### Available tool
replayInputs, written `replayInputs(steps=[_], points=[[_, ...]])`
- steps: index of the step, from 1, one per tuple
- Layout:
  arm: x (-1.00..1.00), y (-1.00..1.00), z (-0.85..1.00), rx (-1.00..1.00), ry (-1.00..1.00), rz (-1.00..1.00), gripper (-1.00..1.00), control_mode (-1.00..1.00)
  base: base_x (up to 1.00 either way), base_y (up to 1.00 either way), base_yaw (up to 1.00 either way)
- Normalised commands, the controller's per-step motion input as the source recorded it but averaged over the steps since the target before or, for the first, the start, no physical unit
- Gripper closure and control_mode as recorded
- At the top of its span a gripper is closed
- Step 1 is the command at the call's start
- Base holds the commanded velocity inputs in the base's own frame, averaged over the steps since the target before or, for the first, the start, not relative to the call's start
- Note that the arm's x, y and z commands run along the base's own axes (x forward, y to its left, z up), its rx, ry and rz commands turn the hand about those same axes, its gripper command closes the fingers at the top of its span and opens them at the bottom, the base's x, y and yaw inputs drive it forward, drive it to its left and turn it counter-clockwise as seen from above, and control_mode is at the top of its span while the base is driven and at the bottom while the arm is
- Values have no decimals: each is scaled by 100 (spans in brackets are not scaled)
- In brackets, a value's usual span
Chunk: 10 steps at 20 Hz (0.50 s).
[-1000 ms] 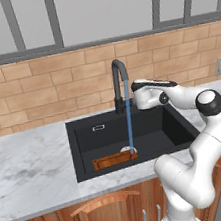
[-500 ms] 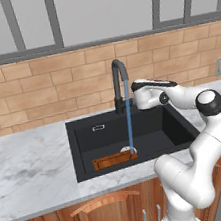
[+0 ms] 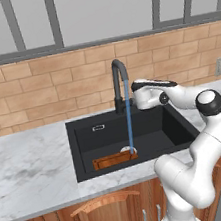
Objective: Turn on the sink faucet with hot water and rinse the cutting board for ten seconds, then turn off the faucet. Push the cutting board to reach the water if necessary.
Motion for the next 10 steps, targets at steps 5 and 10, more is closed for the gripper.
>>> replayInputs(steps=[5, 10], points=[[0, 0, 0, 0, 0, 0, -100, -100, 0, 0, 0], [0, 0, 0, 0, 0, 0, -100, -100, 0, 0, 0]])
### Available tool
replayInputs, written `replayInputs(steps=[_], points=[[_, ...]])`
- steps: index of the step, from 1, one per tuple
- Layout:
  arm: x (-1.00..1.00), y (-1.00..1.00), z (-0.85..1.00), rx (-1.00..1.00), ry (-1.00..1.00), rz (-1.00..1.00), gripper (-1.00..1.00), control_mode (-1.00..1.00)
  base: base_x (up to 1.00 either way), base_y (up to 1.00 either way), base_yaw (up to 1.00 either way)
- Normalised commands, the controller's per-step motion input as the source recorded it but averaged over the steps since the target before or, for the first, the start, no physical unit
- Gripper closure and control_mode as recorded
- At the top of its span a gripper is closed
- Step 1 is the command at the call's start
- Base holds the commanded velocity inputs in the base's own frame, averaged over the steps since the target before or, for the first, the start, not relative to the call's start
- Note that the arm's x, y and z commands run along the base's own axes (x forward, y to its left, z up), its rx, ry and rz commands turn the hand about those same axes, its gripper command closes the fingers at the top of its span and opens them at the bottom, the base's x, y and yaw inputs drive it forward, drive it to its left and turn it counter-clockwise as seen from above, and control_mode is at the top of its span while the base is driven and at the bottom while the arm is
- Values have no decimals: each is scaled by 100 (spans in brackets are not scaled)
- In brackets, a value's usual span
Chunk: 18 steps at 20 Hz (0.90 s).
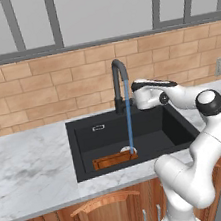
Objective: Turn on the sink faucet with hot water and rinse the cutting board for ten seconds, then turn off the faucet. Push the cutting board to reach the water if necessary.
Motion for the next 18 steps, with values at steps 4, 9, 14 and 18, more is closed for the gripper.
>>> replayInputs(steps=[4, 9, 14, 18], points=[[0, 0, 0, 0, 0, 0, -100, -100, 0, 0, 0], [0, 0, 0, 0, 0, 0, -100, -100, 0, 0, 0], [0, 0, 0, 0, 0, 0, -100, -100, 0, 0, 0], [0, 0, 0, 0, 0, 0, -100, -100, 0, 0, 0]])
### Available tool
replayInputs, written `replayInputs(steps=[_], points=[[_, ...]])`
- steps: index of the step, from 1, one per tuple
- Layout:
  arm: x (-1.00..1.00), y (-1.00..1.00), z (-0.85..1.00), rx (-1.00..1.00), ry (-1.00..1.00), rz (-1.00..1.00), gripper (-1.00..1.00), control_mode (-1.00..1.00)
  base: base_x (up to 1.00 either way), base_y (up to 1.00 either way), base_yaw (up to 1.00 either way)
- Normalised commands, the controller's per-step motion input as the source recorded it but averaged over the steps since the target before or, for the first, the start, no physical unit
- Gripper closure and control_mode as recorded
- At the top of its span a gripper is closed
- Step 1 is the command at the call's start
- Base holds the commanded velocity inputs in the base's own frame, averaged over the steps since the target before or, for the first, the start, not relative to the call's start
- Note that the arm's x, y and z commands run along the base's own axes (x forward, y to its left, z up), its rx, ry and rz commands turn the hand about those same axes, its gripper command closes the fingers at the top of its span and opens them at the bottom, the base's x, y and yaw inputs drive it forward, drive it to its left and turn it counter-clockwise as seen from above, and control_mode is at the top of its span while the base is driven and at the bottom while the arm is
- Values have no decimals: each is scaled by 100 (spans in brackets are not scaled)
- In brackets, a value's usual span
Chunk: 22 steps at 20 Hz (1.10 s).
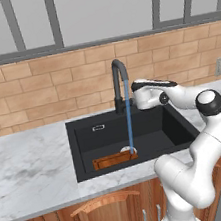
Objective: Turn on the sink faucet with hot water and rinse the cutting board for ten seconds, then turn off the faucet. Push the cutting board to reach the water if necessary.
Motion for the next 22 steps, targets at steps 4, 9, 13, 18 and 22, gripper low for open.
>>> replayInputs(steps=[4, 9, 13, 18, 22], points=[[0, 0, 0, 0, 0, 0, -100, -100, 0, 0, 0], [0, 0, 0, 0, 0, 0, -100, -100, 0, 0, 0], [0, 0, 0, 0, 0, 0, -100, -100, 0, 0, 0], [0, 0, 0, 0, 0, 0, -100, -100, 0, 0, 0], [0, 0, 0, 0, 0, 0, -100, -100, 0, 0, 0]])
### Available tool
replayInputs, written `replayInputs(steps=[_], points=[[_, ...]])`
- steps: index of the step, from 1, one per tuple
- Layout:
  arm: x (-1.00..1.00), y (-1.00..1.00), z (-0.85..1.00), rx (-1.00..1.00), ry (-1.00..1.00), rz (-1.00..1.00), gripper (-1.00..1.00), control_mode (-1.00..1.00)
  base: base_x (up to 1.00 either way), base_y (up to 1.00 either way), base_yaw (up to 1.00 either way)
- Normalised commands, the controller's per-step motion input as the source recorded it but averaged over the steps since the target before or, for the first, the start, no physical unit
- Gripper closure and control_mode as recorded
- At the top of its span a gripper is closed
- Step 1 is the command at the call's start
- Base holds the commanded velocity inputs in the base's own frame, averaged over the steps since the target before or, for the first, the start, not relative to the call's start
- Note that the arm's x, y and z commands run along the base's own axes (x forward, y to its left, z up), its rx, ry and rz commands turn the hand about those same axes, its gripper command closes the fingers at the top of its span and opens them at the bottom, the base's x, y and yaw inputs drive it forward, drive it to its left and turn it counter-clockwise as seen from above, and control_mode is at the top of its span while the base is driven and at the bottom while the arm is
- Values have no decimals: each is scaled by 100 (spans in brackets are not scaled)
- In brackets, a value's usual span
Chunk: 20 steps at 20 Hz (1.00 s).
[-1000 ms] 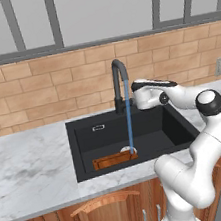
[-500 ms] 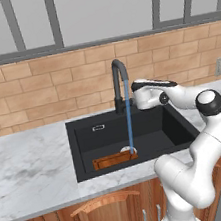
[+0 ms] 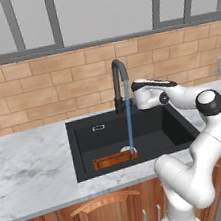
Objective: Turn on the sink faucet with hot water and rinse the cutting board for ten seconds, then turn off the faucet. Push the cutting board to reach the water if necessary.
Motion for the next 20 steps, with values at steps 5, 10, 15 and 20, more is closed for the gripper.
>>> replayInputs(steps=[5, 10, 15, 20], points=[[0, 0, 0, 0, 0, 0, -100, -100, 0, 0, 0], [0, 0, 0, 0, 0, 0, -100, -100, 0, 0, 0], [0, 0, 0, 0, 0, 0, -100, -100, 0, 0, 0], [0, 0, 0, 0, 0, 0, -100, -100, 0, 0, 0]])
